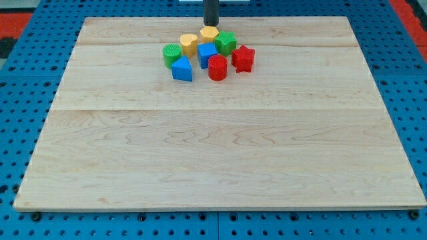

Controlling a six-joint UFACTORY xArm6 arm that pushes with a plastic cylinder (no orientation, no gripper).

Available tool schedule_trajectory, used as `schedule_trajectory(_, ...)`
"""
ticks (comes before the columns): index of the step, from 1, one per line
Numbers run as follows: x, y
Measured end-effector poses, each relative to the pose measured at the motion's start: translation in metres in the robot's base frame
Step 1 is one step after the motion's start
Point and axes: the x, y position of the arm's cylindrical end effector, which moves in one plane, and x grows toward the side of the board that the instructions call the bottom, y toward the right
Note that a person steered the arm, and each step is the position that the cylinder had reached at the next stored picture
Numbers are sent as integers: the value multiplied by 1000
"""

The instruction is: Move your arm closer to the green star

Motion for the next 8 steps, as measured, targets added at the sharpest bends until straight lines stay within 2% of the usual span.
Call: schedule_trajectory(8, -10, -3)
